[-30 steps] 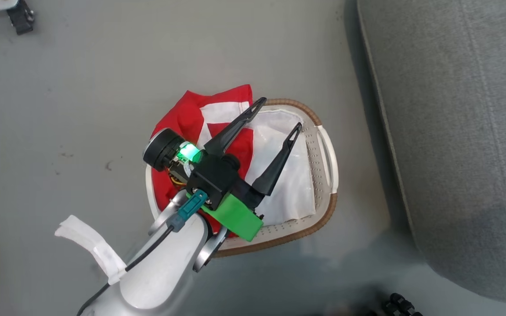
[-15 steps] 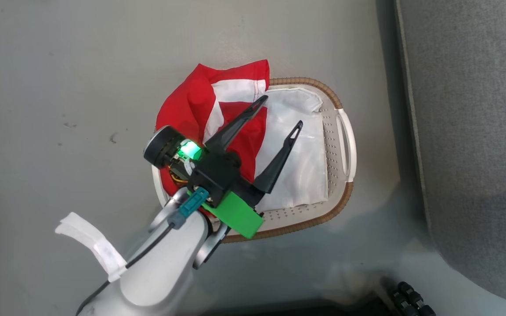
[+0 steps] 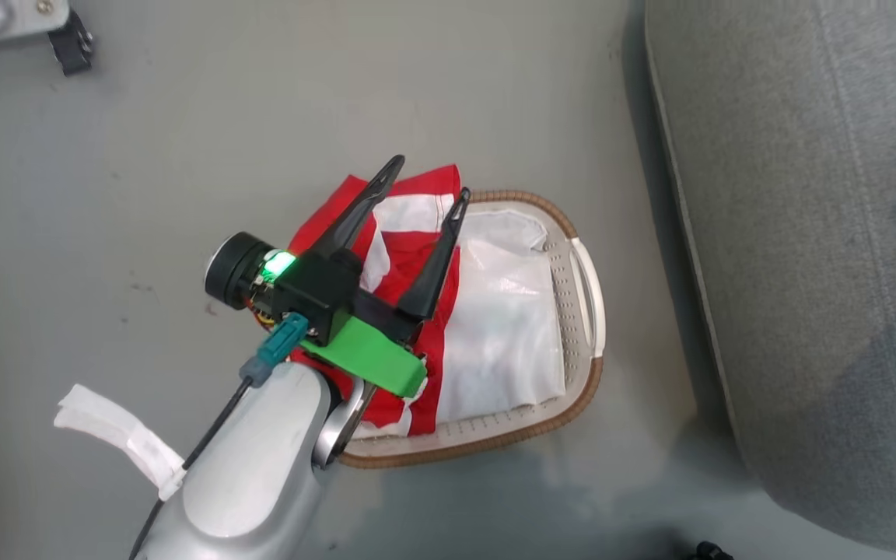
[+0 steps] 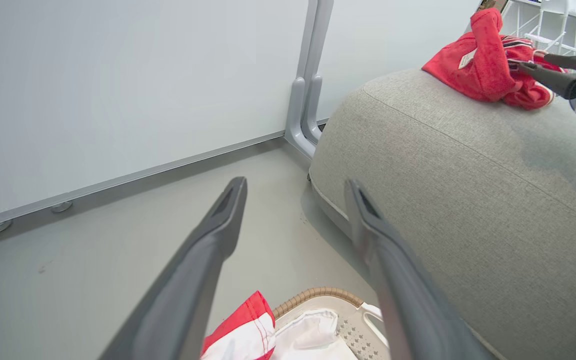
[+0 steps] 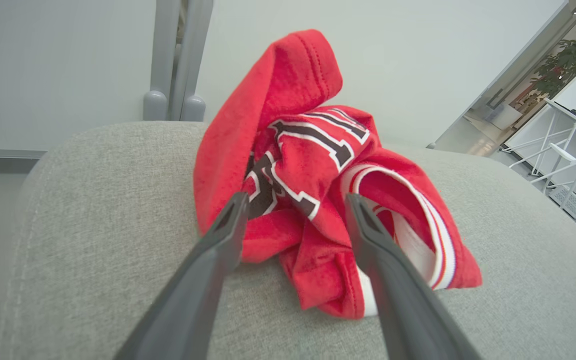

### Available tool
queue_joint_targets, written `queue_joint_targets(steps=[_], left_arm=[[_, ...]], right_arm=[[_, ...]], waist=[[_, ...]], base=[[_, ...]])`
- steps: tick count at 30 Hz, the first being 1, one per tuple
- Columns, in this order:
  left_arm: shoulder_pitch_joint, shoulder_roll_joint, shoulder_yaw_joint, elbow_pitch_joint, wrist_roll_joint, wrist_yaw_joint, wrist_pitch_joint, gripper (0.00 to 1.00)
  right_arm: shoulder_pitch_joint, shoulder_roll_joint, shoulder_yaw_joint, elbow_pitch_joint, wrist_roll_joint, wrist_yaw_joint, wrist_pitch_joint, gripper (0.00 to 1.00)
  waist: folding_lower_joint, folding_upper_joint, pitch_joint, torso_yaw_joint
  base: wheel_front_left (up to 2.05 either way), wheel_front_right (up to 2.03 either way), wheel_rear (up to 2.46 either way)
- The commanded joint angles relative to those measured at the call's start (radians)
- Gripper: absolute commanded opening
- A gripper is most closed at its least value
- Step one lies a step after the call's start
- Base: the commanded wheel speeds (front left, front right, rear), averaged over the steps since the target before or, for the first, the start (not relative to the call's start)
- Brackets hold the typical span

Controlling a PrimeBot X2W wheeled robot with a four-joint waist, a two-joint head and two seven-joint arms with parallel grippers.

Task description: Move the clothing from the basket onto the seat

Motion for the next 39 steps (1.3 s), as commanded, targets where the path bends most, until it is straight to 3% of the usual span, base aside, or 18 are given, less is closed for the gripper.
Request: queue_joint_targets(steps=[1, 8, 20, 30, 39], left_arm=[[0.025, -0.004, 0.019, 0.001, -0.007, -0.004, -0.001, 1.00], [0.122, -0.024, 0.142, 0.010, -0.018, -0.004, -0.001, 1.00], [0.292, -0.048, 0.410, 0.044, 0.030, 0.006, -0.001, 1.00], [0.412, -0.061, 0.511, 0.045, 0.032, 0.002, -0.001, 1.00], [0.492, -0.062, 0.521, 0.053, 0.019, -0.001, -0.001, 1.00]], right_arm=[[0.026, -0.002, 0.009, -0.013, 0.007, -0.001, -0.005, 1.00], [0.069, 0.029, 0.102, -0.042, 0.034, -0.001, -0.005, 1.00], [0.133, 0.168, 0.316, -0.024, 0.140, -0.001, -0.005, 1.00], [0.336, 0.187, 0.497, -0.112, 0.298, -0.001, -0.005, 1.00], [0.508, 0.188, 0.525, -0.189, 0.366, -0.001, -0.005, 1.00]], waist=[[-0.0001, 0.0037, -0.101, 0.012], [-0.0001, 0.0037, -0.252, 0.039], [-0.0001, 0.0037, -0.393, 0.069], [-0.0001, 0.0037, -0.462, 0.106], [-0.0001, 0.0037, -0.536, 0.129]], base=[[0.00, 0.00, 0.00], [0.00, 0.00, 0.00], [0.00, 0.00, 0.00], [0.00, 0.00, 0.00], [0.00, 0.00, 0.00]])
